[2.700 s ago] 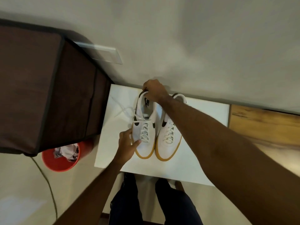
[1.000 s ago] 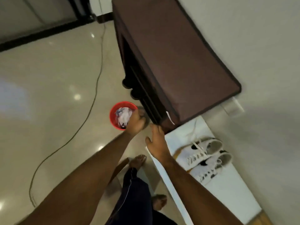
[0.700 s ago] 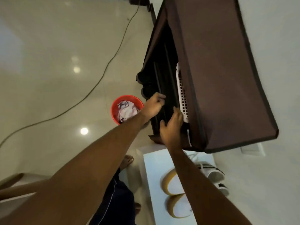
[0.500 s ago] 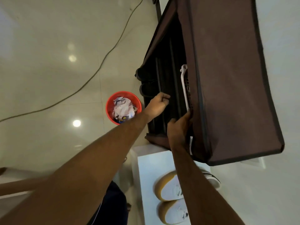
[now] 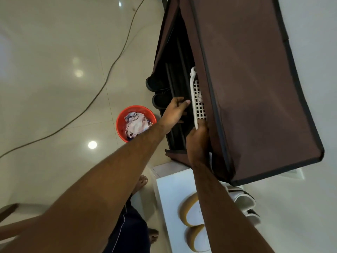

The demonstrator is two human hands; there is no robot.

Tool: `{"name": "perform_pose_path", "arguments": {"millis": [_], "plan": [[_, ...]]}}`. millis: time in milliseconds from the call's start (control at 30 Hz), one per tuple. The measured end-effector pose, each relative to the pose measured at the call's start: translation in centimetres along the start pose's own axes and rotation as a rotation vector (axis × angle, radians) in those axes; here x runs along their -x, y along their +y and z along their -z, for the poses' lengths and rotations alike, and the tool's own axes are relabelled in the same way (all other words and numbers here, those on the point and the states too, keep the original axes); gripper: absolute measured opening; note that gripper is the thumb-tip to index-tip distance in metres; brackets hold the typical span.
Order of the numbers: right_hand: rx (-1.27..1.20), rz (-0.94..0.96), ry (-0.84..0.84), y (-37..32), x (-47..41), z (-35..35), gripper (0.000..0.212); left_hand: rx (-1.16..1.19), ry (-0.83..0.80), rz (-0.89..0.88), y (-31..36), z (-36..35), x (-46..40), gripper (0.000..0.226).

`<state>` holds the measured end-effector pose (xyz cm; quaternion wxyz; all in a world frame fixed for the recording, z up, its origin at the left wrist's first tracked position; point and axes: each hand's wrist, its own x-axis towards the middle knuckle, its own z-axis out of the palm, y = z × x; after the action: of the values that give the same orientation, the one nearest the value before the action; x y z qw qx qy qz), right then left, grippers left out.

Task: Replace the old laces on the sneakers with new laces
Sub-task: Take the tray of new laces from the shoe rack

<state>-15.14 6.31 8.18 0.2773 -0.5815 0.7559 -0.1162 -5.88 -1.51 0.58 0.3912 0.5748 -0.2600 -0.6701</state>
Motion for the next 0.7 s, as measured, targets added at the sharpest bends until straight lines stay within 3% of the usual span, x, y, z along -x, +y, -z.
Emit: {"name": "perform_pose_path", "arguments": {"millis": [133, 233, 400, 500, 600, 700], "plan": [[0.161, 0.135, 0.065, -0.1, 1.5, -1.9, 0.027, 0.014, 0.017, -0.033, 1.0, 1.4, 1.3, 0.029], [0.21, 0.204, 0.057, -0.8, 3.1, -3.4, 0.03, 0.014, 0.056, -0.102, 1.5, 3.5, 3.5, 0.018], [0.097, 0.311, -0.126, -2.3, 7.1, -2.6, 0.031, -0.015, 0.136, -0.037, 1.4, 8.9, 9.6, 0.028], [0.007, 0.329, -0.085, -2.3, 9.6, -1.1, 0.031, -0.062, 0.172, -0.027, 1.8, 12.8, 14.0, 0.024], [-0.041, 0.28, -0.066, -1.7, 12.2, 0.2, 0.05, -0.093, 0.166, 0.016, 2.6, 16.0, 18.7, 0.026], [-0.328, 0.026, -0.232, -1.5, 14.7, 2.0, 0.06, -0.139, 0.103, 0.058, 4.1, 17.0, 23.5, 0.023]]}}
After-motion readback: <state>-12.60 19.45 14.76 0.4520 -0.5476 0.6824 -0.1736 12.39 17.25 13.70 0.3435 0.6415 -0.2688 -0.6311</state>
